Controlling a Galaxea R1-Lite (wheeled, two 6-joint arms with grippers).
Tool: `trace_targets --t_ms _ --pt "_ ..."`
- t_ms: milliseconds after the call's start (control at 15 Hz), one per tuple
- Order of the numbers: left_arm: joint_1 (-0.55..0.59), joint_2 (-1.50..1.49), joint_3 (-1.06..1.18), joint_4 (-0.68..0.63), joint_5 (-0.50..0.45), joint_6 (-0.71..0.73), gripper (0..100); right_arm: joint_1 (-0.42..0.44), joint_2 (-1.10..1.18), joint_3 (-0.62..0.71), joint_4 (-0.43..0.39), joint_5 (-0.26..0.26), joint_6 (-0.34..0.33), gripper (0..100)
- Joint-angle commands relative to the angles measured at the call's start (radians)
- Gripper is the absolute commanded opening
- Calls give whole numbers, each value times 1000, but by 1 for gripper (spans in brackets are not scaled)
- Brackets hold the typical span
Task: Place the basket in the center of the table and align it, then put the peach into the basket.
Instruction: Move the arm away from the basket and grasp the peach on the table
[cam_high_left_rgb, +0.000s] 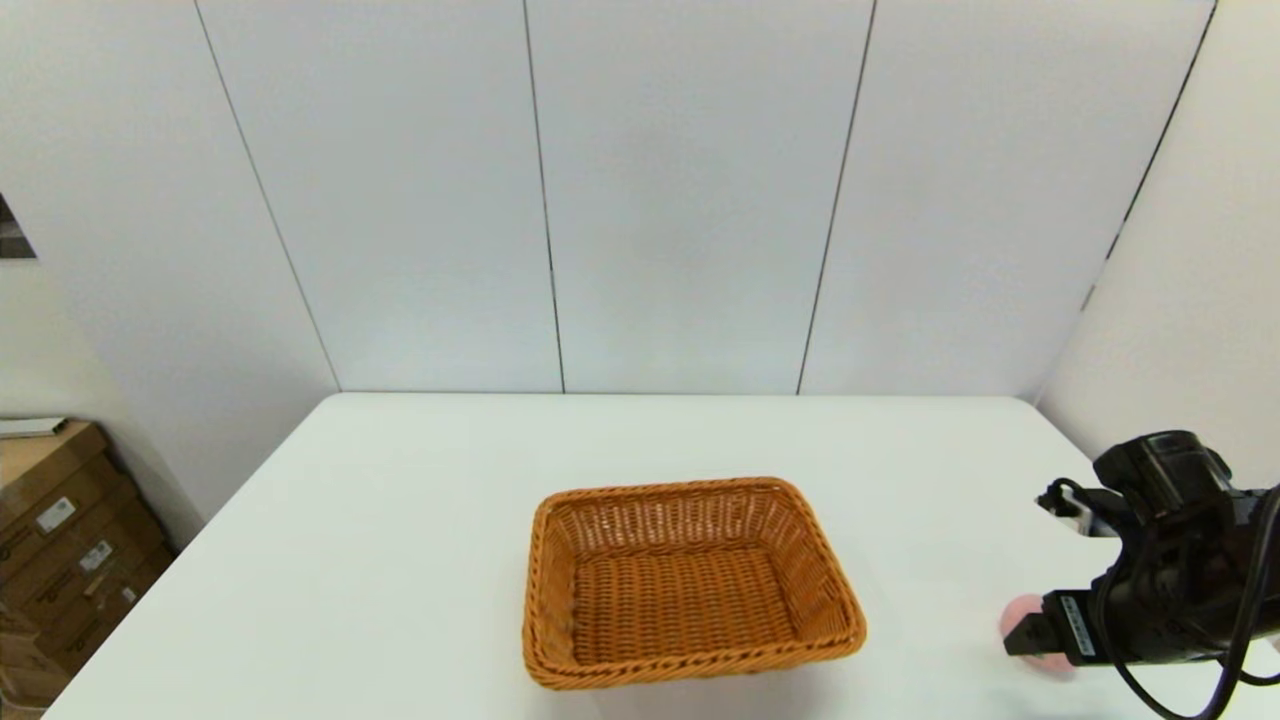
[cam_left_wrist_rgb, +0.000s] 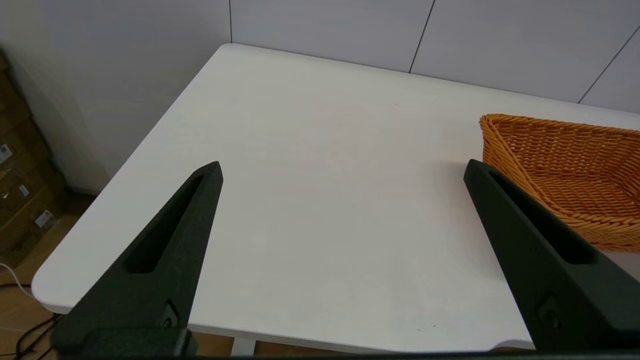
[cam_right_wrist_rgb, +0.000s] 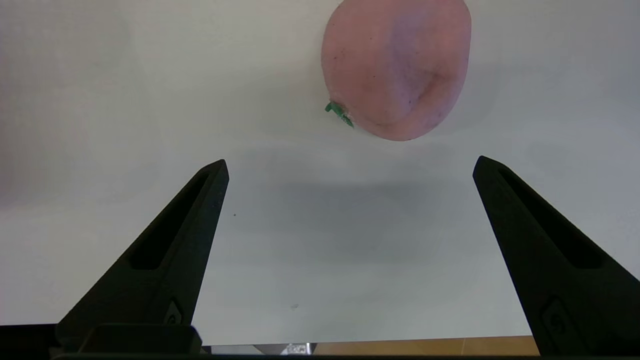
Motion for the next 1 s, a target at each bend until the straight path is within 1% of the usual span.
trace_targets --t_ms 67,333,600,667,1000 --pt "0 -2 0 1 1 -8 100 -30 52 -26 2 0 0 100" --pt "0 -2 0 1 1 -25 100 -36 83 -57 2 13 0 100" --pt "0 -2 0 1 1 -35 100 -36 144 -80 0 13 2 100" --pt "0 -2 0 1 -1 -35 100 -39 161 -83 -3 13 2 0" --pt "0 -2 0 1 -1 -38 100 -39 170 -80 -10 22 0 0"
